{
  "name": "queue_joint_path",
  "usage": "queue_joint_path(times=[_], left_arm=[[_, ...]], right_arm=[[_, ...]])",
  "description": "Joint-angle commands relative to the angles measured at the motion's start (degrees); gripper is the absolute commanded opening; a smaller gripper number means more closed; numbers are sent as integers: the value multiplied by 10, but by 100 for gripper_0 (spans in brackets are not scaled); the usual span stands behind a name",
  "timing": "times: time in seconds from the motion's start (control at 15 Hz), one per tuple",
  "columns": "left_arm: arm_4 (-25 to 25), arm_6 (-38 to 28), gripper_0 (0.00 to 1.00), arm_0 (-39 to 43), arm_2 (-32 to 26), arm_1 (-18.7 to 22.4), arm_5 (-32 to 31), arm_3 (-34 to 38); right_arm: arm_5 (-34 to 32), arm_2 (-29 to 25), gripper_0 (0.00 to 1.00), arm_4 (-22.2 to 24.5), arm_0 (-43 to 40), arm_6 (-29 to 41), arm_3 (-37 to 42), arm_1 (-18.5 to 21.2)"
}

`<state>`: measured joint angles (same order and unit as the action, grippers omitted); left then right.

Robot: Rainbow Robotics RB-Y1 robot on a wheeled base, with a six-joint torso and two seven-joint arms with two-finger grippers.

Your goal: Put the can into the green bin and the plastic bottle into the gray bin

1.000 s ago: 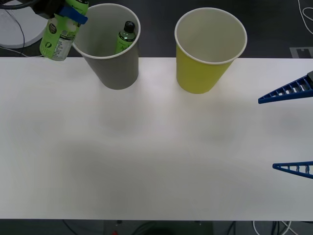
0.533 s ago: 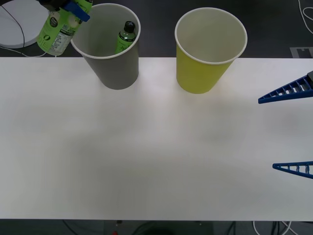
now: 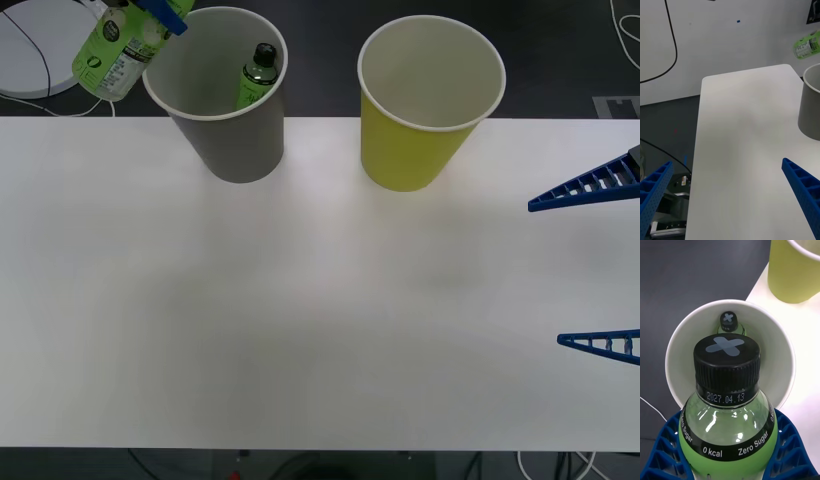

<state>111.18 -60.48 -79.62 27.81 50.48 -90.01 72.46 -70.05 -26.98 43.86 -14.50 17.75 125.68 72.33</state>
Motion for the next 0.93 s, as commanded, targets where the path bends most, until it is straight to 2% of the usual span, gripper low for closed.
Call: queue_joint_path(times=[0.07,0.33,0.93], left_arm=[[-7,0,0,-31,1,-15,0,-47],[0,-3,0,-62,1,-38,0,-83],[11,-11,0,-64,1,-74,0,-116]], right_arm=[[0,0,100,0,0,0,0,0],[0,0,100,0,0,0,0,0],[0,0,100,0,0,0,0,0]])
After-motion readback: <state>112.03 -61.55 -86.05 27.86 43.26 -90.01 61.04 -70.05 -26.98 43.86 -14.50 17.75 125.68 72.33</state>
